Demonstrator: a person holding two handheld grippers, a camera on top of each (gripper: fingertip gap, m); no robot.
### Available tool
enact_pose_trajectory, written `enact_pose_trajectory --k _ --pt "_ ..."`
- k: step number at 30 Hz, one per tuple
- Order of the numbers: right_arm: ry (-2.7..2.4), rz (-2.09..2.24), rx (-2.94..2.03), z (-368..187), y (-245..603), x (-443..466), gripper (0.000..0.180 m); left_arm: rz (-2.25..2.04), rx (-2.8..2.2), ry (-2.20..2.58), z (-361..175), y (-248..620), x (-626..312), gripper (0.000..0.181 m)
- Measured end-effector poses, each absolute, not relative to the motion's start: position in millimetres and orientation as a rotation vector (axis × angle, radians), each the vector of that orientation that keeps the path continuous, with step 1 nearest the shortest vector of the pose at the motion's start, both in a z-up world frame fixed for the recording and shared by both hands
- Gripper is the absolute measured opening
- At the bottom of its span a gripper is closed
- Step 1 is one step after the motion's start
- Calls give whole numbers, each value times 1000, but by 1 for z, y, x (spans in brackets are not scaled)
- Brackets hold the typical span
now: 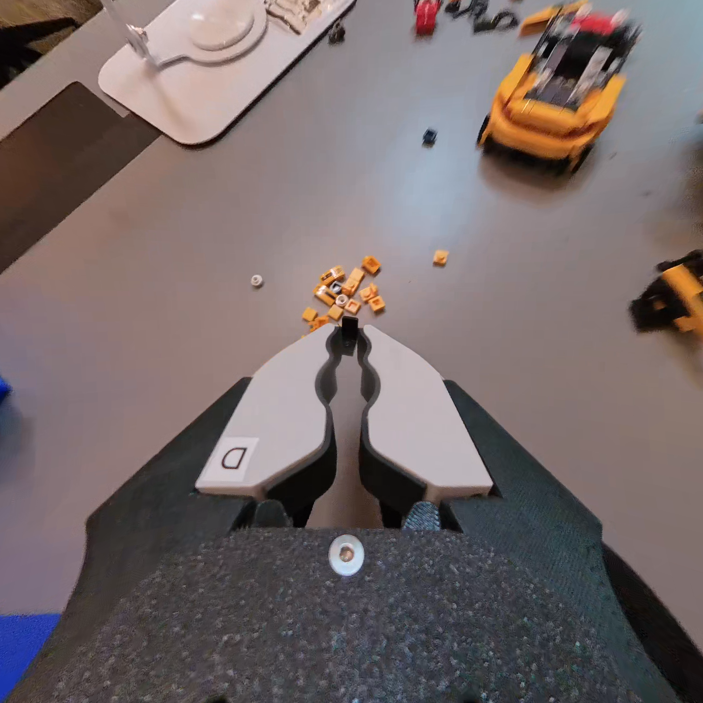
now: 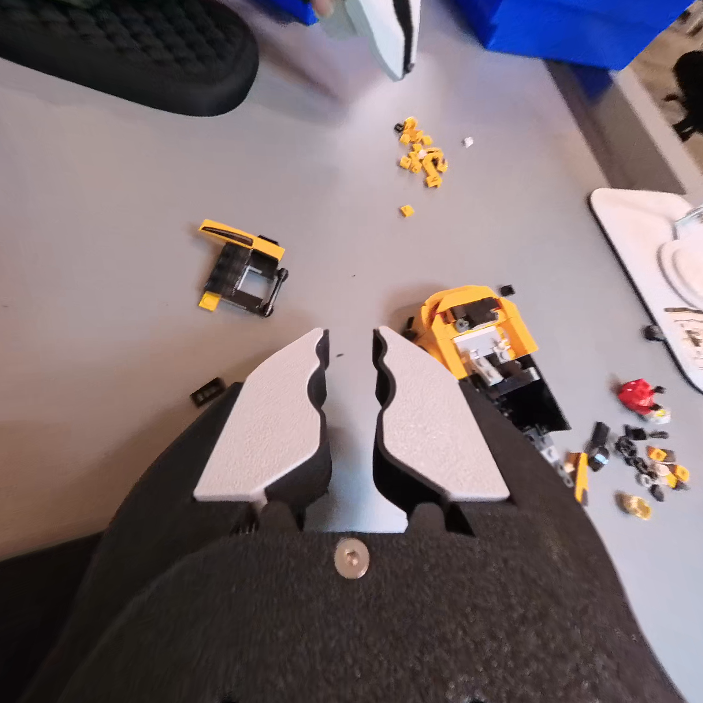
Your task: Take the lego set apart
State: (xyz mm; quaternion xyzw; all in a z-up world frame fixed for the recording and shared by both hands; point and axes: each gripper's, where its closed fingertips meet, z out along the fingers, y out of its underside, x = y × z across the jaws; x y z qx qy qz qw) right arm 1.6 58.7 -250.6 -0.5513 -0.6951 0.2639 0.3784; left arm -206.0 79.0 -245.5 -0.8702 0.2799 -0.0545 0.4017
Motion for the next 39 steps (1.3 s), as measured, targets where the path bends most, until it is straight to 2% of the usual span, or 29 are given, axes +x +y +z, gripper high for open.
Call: enact_pose_trajectory --k 3,6,9,12,16,20,24,31,39 --pt "-1877 745 -1454 -256 42 12 21 74 -2158 787 -244 83 -216 8" --pt "-1976 799 -1524 -262 26 26 25 322 -2068 770 -218 84 -233 8" --pt "-2065 797 -1581 -271 14 38 33 605 -1970 599 -169 72 -270 8" --pt "-2142 763 -1599 -278 6 45 37 639 -1998 327 -141 43 -312 8" --pt "-2180 749 -1574 -280 -2 39 37 643 -2178 87 -145 4 -369 8" --pt "-2206 702 -1578 -284 -3 36 31 584 -2369 -26 -175 -18 -397 8" --pt "-2221 687 -1589 -288 -7 33 20 588 -2432 -57 -189 -20 -404 39" --pt "-2217 736 -1575 -287 -9 32 16 592 -2293 28 -164 -11 -389 41" --pt "-2165 770 -1567 -284 -5 28 16 84 -2507 260 -229 -9 -352 66"
